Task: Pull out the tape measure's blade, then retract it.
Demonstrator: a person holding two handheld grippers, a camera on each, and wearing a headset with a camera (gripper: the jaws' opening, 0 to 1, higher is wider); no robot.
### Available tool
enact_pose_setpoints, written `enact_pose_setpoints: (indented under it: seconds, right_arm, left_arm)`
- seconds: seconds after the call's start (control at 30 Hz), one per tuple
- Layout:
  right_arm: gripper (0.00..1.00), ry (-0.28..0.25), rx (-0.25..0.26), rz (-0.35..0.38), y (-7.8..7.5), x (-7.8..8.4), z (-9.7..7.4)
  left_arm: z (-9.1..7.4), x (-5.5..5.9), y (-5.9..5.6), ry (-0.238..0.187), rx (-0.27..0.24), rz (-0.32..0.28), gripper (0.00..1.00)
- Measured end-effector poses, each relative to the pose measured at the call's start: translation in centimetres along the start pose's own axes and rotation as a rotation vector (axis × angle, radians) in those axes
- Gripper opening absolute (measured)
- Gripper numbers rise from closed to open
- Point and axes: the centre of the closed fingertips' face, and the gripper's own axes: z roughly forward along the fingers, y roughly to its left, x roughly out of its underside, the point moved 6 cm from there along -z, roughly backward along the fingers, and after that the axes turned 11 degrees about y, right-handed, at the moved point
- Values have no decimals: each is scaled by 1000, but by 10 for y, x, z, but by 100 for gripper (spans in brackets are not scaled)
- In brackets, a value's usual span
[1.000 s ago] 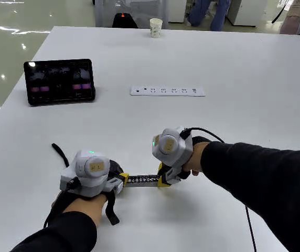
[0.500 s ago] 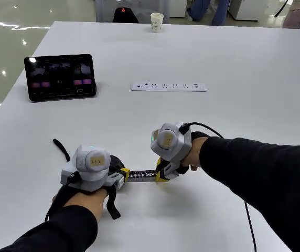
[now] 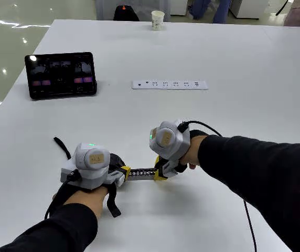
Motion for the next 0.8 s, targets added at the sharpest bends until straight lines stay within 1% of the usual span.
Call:
enact_pose_setpoints:
  seconds: [0.43, 0.8]
  right_arm:
    - [12, -12, -2, 0, 0, -6, 2]
    - [12, -13, -1, 1, 0, -10, 3]
  left_arm:
    - [0, 1, 0, 3, 0, 2, 61]
    - [0, 1, -1, 5, 0, 6, 61]
